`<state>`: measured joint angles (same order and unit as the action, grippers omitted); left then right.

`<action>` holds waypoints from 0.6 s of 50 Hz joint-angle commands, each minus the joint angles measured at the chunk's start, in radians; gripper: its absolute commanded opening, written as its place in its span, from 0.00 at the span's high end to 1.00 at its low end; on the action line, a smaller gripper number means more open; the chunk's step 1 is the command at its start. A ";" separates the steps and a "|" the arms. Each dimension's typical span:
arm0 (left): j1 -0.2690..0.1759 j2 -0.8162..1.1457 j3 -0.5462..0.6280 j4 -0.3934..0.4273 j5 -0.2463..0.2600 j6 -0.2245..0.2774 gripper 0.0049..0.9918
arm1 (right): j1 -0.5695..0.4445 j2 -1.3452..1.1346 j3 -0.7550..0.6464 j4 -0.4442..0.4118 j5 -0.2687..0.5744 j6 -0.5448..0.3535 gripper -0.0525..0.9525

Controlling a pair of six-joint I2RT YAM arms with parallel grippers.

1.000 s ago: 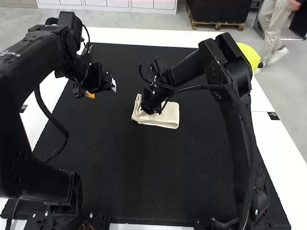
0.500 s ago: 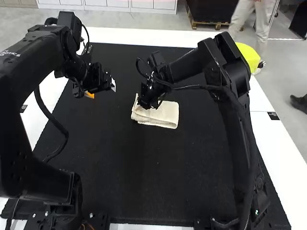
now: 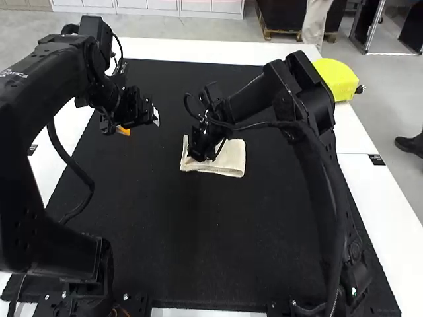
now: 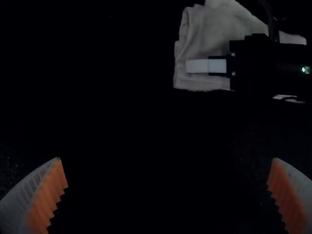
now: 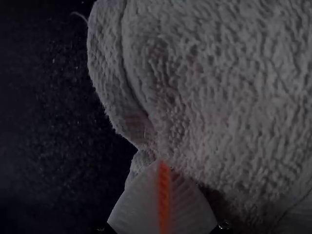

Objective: Fold the towel.

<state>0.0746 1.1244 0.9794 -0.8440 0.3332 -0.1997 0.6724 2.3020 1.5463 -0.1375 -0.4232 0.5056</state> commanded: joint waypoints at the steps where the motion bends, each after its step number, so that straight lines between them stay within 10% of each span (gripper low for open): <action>1: 0.011 -0.037 0.024 0.003 0.010 -0.004 0.02 | 0.015 0.000 0.038 -0.004 -0.014 0.004 0.97; 30: -0.010 -0.038 0.062 0.005 0.017 -0.006 0.02 | -0.046 -0.174 0.097 -0.063 0.004 0.005 0.97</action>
<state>0.0715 1.1244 0.9794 -0.8429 0.3378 -0.1997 0.6506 2.2215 1.6009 -0.2054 -0.4229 0.5056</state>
